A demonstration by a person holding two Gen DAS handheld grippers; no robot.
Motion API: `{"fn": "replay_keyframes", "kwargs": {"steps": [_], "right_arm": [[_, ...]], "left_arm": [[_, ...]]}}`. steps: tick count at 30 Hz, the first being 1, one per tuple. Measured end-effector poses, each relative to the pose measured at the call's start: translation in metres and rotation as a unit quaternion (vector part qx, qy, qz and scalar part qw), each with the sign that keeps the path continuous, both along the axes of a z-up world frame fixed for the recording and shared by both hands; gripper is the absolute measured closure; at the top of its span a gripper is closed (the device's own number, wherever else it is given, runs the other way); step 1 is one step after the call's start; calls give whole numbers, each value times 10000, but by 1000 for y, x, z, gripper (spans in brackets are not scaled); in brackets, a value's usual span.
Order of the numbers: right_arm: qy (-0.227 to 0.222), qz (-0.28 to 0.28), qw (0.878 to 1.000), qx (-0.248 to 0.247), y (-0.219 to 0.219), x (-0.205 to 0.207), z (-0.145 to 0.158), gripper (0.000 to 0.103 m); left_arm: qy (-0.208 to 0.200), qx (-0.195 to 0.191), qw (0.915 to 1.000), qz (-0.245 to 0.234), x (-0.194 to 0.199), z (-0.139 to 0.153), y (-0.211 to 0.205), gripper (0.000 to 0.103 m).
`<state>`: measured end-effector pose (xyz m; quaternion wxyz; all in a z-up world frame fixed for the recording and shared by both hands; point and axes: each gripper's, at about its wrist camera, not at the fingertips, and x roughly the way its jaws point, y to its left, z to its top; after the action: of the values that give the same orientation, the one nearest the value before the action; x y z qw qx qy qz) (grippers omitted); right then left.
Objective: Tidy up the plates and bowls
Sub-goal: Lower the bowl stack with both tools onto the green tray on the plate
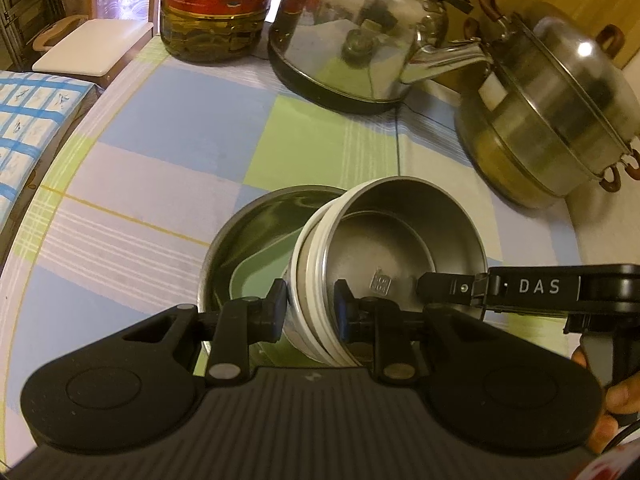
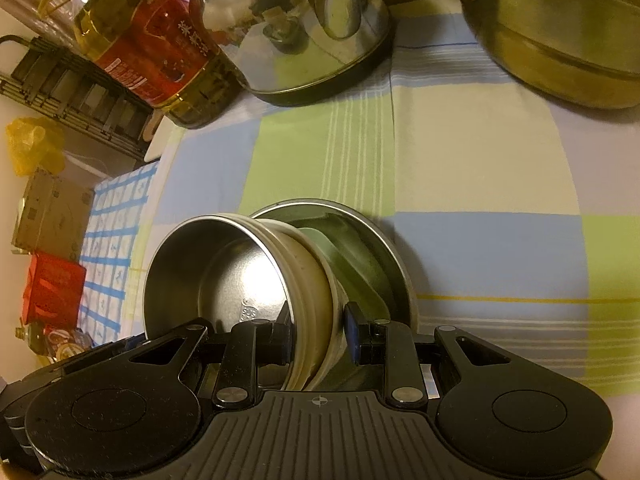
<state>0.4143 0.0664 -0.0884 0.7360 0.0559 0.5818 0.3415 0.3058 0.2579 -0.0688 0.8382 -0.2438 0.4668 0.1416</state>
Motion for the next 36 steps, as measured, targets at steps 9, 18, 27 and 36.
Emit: {"fn": "replay_keyframes", "kwargs": {"steps": [9, 18, 27, 36], "right_arm": [[29, -15, 10000, -55, 6, -2, -12, 77], [29, -45, 10000, -30, 6, -1, -21, 77], [3, -73, 10000, 13, 5, 0, -23, 77], [-13, -24, 10000, 69, 4, 1, -23, 75]], "left_arm": [[108, -112, 9999, 57, 1, -15, 6, 82], [153, -133, 9998, 71, 3, -22, 6, 82], [140, -109, 9998, 68, 4, -25, 5, 81], [133, -253, 9995, 105, 4, -27, 9, 82]]}}
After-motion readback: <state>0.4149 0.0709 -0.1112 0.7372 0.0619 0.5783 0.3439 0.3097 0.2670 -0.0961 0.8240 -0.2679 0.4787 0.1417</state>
